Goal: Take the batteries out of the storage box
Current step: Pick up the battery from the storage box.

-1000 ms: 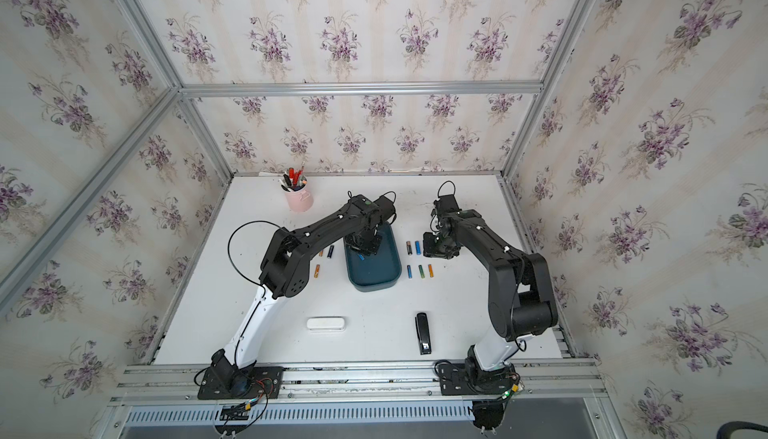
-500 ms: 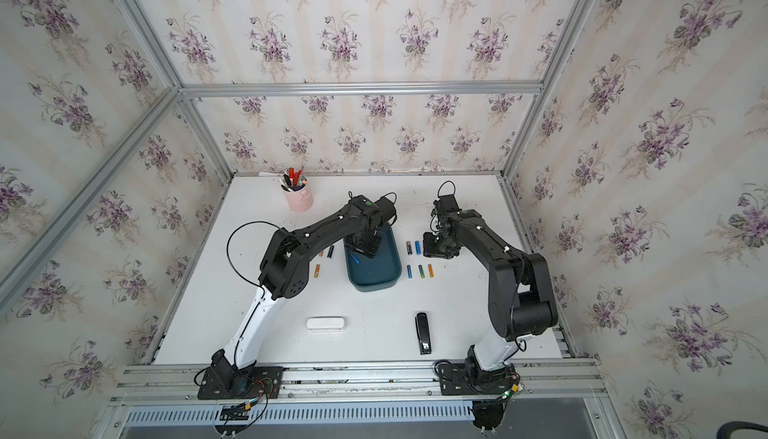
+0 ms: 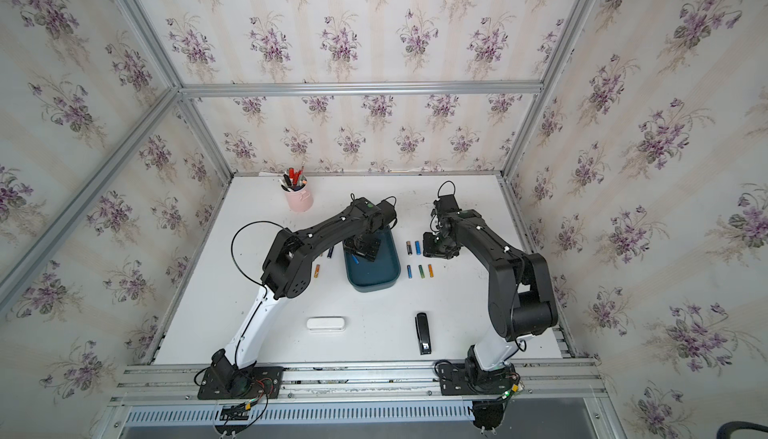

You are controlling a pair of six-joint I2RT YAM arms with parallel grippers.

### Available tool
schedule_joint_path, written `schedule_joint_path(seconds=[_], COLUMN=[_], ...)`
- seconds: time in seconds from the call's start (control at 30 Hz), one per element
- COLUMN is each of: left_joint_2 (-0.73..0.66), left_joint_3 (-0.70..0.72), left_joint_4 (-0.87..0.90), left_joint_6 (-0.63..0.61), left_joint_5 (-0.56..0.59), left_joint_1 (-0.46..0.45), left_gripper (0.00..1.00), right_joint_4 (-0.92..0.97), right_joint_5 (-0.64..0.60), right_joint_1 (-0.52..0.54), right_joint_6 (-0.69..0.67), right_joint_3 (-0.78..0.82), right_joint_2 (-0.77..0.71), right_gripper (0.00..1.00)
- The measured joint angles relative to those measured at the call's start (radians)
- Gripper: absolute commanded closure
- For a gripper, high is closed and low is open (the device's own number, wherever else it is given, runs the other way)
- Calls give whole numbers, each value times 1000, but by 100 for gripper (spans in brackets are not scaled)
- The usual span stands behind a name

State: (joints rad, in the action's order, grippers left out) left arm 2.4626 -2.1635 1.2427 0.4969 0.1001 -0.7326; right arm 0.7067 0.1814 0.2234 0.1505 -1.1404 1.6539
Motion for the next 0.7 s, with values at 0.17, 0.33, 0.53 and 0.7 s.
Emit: schedule_joint_path(seconds=[0.17,0.33,0.53,0.7], left_joint_2=[-4,-13,-15,-13], left_joint_3=[14,23,22,22], left_joint_4=[18,10,-59,-100], left_joint_6=[3,-1,-31,-45], left_joint_5=[8,-2,-111,-183], left_joint_1=[3,3,0,-8], left_gripper=[60,64,64,58], right_joint_4=[0,0,0,0], right_joint_5=[-1,-2,-3,-6], right_joint_1=[0,0,0,0], right_joint_6=[0,0,0,0], right_joint_3=[0,6,6,8], right_joint_2=[-8,-9,-10,-11], right_gripper=[58,58,58,58])
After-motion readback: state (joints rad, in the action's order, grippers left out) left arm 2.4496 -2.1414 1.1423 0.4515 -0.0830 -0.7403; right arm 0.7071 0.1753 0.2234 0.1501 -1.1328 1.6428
